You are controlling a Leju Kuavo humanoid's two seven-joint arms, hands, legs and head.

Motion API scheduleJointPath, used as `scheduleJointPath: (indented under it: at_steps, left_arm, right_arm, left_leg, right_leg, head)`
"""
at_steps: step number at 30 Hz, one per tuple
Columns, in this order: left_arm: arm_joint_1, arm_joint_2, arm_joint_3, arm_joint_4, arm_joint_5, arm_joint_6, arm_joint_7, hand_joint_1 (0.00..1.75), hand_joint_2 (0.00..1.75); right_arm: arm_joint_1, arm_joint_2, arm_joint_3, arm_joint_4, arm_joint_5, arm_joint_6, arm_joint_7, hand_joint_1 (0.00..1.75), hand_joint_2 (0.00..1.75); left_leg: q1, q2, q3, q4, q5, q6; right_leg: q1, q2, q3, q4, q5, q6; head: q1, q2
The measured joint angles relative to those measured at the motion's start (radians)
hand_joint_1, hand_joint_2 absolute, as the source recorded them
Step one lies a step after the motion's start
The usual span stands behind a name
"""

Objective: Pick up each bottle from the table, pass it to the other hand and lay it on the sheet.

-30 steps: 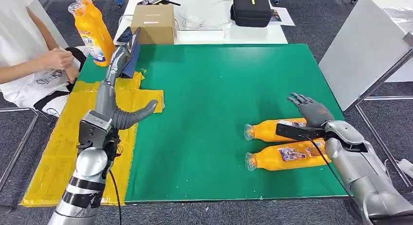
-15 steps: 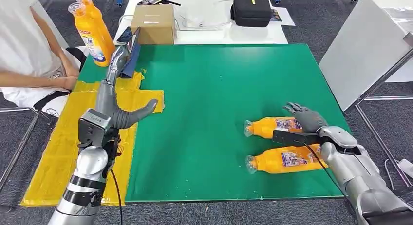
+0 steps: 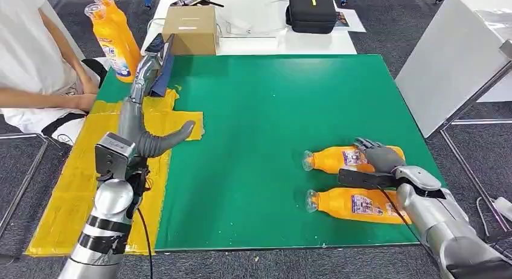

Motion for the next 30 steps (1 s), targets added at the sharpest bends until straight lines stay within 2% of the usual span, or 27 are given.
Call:
scheduleJointPath:
  at_steps: [3, 5, 9, 20, 23, 24, 25, 29, 30]
  left_arm:
    - [-0.002, 0.000, -0.002, 0.005, 0.003, 0.000, 0.000, 0.00, 1.75]
    - [-0.005, 0.000, -0.004, 0.010, 0.008, 0.000, 0.000, 0.00, 1.75]
    - [-0.008, 0.000, -0.010, 0.019, 0.013, 0.001, 0.000, 0.00, 1.75]
    - [-0.009, 0.000, -0.016, 0.038, 0.018, -0.001, 0.000, 0.00, 1.75]
    - [-0.009, 0.000, -0.016, 0.039, 0.018, -0.001, 0.000, 0.00, 1.75]
    - [-0.009, 0.000, -0.016, 0.040, 0.018, -0.001, 0.000, 0.00, 1.75]
    - [-0.009, 0.000, -0.016, 0.040, 0.019, -0.002, 0.000, 0.00, 1.75]
    - [-0.009, 0.000, -0.018, 0.044, 0.019, -0.005, 0.000, 0.00, 1.75]
    - [-0.008, 0.000, -0.019, 0.045, 0.016, -0.005, 0.003, 0.00, 1.75]
  right_arm:
    - [-0.005, 0.000, 0.001, 0.018, 0.007, 0.000, 0.007, 1.50, 1.75]
    - [-0.008, 0.002, 0.003, 0.032, 0.008, -0.003, 0.019, 1.41, 1.75]
    - [-0.016, 0.002, 0.005, 0.057, 0.013, -0.011, 0.033, 1.34, 1.75]
    - [-0.028, 0.004, 0.005, 0.081, 0.009, -0.010, 0.027, 1.38, 1.75]
    - [-0.029, 0.005, 0.005, 0.082, 0.010, -0.010, 0.027, 1.47, 1.75]
    - [-0.030, 0.005, 0.005, 0.083, 0.010, -0.010, 0.027, 1.54, 1.75]
    - [-0.030, 0.005, 0.005, 0.084, 0.010, -0.010, 0.027, 1.71, 1.75]
    - [-0.029, 0.007, 0.005, 0.085, 0.009, -0.036, 0.025, 1.75, 1.75]
    - [-0.027, 0.013, 0.003, 0.085, 0.009, -0.078, 0.030, 1.75, 1.75]
  left_leg:
    - [0.000, 0.000, 0.000, 0.000, 0.000, 0.000]
    - [0.000, -0.001, 0.000, 0.000, 0.000, 0.000]
    - [0.000, 0.000, 0.000, 0.000, 0.000, 0.000]
    - [0.000, 0.000, 0.002, 0.000, 0.000, 0.000]
    - [0.000, 0.000, 0.002, 0.000, 0.000, 0.000]
    - [0.000, 0.000, 0.002, 0.000, 0.000, 0.000]
    - [0.000, 0.000, 0.002, 0.000, 0.000, 0.000]
    - [0.000, 0.000, 0.002, 0.000, 0.000, 0.000]
    - [0.000, 0.000, 0.002, 0.000, 0.000, 0.000]
  right_leg:
    - [0.000, 0.000, 0.000, 0.000, 0.000, 0.000]
    - [0.000, 0.000, 0.000, 0.000, 0.000, 0.000]
    - [0.000, 0.000, 0.000, 0.000, 0.000, 0.000]
    - [0.000, 0.000, 0.002, 0.000, 0.000, 0.000]
    - [0.000, 0.000, 0.002, 0.000, 0.000, 0.000]
    - [0.000, 0.000, 0.002, 0.000, 0.000, 0.000]
    - [0.000, 0.000, 0.002, 0.000, 0.000, 0.000]
    - [0.000, 0.000, 0.003, 0.000, 0.000, 0.000]
    - [0.000, 0.000, 0.003, 0.000, 0.000, 0.000]
  head:
    - [0.000, 0.000]
    - [0.000, 0.000]
    - [0.000, 0.000]
    - [0.000, 0.000]
    - [0.000, 0.000]
    - [0.000, 0.000]
    - [0.000, 0.000]
    - [0.000, 0.000]
    - [0.000, 0.000]
